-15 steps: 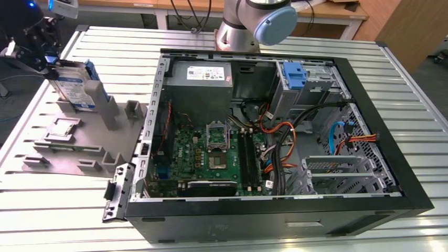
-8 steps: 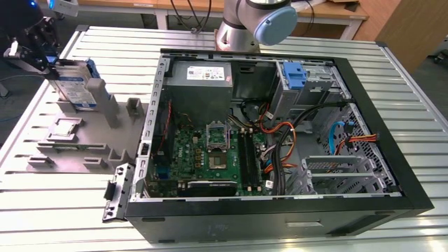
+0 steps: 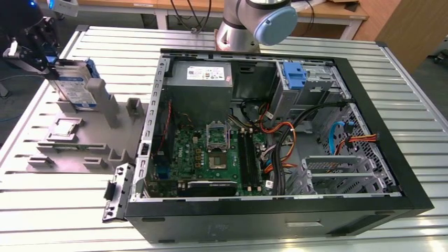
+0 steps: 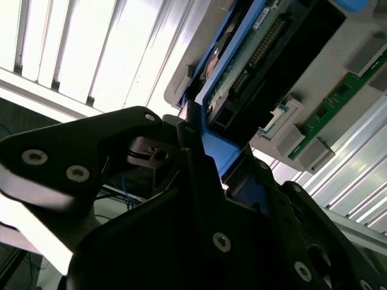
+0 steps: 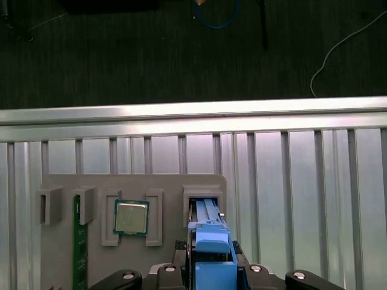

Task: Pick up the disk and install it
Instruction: 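Pick up the disk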

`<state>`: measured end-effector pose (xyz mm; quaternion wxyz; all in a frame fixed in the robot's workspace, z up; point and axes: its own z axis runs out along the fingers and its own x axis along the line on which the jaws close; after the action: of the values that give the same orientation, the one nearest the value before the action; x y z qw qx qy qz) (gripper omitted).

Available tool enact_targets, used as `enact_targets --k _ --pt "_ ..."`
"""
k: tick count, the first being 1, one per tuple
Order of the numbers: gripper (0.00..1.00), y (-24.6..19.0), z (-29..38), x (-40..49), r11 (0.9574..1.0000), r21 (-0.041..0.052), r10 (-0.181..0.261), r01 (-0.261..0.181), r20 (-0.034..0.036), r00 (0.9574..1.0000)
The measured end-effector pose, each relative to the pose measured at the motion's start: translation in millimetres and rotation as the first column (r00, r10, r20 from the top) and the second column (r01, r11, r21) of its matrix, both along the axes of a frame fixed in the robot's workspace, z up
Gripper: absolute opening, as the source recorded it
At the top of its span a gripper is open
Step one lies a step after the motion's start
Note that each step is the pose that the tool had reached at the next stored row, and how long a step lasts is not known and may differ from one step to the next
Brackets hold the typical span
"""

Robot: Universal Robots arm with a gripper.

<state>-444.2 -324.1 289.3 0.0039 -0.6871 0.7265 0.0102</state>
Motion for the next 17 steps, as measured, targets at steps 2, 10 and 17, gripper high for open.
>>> enact_targets --k 2,10,17 --pt "0.37 0.0 0.0 0.0 1.0000 0.0000 0.000 0.000 0.0000 1.0000" --pt "0.37 0.0 0.0 0.0 1.0000 0.0000 -0.001 0.001 0.0001 1.0000" --pt "0.51 0.0 0.0 -0.2 1.0000 -0.0024 0.004 -0.004 0.0000 1.0000"
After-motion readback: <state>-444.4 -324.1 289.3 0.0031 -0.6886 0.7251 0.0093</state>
